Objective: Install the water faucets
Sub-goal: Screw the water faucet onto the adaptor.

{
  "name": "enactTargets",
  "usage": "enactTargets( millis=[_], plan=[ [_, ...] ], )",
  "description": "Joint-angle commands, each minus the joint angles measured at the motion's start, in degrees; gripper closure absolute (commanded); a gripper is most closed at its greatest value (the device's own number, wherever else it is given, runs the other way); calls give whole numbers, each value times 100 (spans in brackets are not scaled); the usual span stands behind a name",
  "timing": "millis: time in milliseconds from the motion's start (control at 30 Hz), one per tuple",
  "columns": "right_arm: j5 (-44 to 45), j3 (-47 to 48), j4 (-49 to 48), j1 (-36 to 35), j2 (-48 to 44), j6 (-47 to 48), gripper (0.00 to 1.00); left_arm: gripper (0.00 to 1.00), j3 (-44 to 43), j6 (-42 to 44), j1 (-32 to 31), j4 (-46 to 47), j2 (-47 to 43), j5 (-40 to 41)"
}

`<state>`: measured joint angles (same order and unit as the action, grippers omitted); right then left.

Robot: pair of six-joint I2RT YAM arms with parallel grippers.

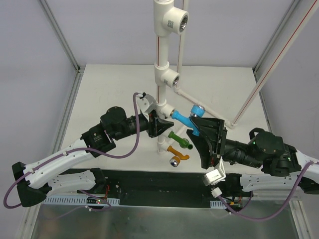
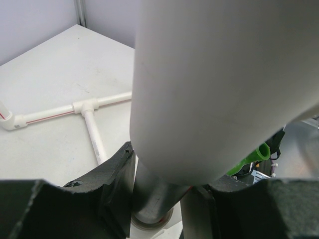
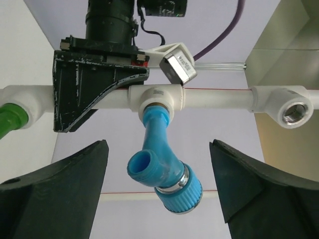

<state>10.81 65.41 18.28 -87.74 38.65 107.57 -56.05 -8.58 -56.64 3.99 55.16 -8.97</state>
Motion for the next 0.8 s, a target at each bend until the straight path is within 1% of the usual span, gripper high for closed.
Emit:
enactTargets(
  millis=[0, 33, 100, 167, 233, 267, 333, 400, 467, 533, 633, 700, 767],
  plan=[
    [509, 297, 474, 55, 151, 423, 15, 100, -143, -961, 4, -619, 22, -26],
    [553, 323, 544, 108, 186, 379, 21, 100, -143, -953, 4, -619, 22, -34],
    [659, 324, 658, 240, 265, 291, 38, 100, -152, -961, 4, -619, 30, -43],
    [747, 324, 738, 415, 344, 134, 51, 100, -160, -953, 4, -610, 39, -61],
    [887, 289, 721, 547, 441, -121, 61, 100, -152, -970, -5, -601, 4, -52],
    [1027, 245, 660, 548, 476, -314, 71, 100, -143, -962, 4, -610, -5, -52],
    [1309, 70, 248, 557, 538, -892, 99, 100, -117, -970, 4, -592, -31, -61],
    [1502, -211, -550, 557, 503, -1613, 100, 100, -116, -961, 4, -592, -57, -61],
    [1791, -353, -1166, 557, 503, -2727, 100, 100, -116, -970, -5, -601, -66, -61],
    [2126, -117, -1021, 565, 590, -4341, 100, 100, -116, -953, -5, -592, -66, -78],
    [2338, 331, -389, 557, 678, -6987, 100, 100, -116, -944, 4, -601, -40, -61],
    [2067, 438, -28, 557, 661, -8762, 100, 100, -134, -918, 4, -636, 4, -70],
    [1480, 386, -44, 565, 539, -10344, 100, 100, -169, -900, -5, -654, 30, -78]
  ],
)
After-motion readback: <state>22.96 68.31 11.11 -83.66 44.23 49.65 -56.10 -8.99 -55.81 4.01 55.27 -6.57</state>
